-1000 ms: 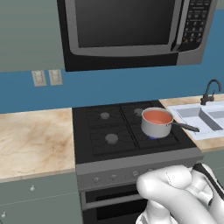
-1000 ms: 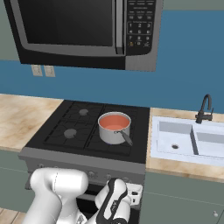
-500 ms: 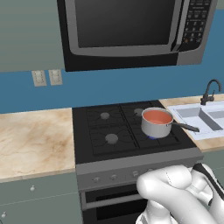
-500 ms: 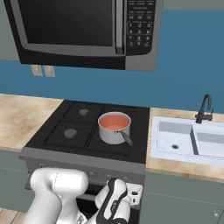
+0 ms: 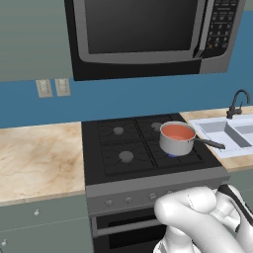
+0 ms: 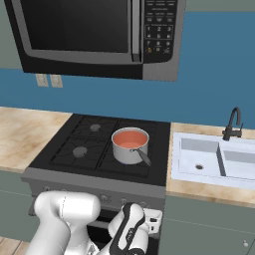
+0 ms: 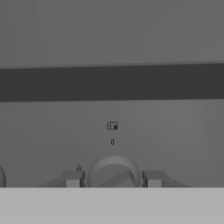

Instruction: Wait until the marinara sauce is simmered to a deep red color and then turn off the stove.

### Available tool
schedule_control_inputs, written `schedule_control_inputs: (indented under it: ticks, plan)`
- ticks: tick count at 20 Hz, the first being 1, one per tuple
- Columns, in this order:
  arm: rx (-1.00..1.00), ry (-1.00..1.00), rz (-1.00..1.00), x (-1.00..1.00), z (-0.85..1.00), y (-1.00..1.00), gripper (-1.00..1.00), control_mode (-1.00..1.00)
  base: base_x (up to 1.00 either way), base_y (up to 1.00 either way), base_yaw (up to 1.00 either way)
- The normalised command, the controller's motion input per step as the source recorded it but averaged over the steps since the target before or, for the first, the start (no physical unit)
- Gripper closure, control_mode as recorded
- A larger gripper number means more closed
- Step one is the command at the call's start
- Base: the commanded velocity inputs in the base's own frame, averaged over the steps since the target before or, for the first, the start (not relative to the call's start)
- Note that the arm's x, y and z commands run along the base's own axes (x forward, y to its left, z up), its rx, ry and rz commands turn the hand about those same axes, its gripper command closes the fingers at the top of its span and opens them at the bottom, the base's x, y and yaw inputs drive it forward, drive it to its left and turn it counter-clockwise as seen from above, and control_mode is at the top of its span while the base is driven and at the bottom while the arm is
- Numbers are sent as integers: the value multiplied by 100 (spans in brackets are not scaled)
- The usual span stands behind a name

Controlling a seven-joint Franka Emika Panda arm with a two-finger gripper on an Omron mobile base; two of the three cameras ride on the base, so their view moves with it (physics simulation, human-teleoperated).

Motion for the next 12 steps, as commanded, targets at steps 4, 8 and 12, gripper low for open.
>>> schedule_control_inputs:
  ticks: [4, 8, 12]
  plan:
    - [0, 0, 0, 0, 0, 0, 100, -100, 0, 0, 0]
    - [0, 0, 0, 0, 0, 0, 100, -100, 0, 0, 0]
    - [0, 0, 0, 0, 0, 0, 100, -100, 0, 0, 0]
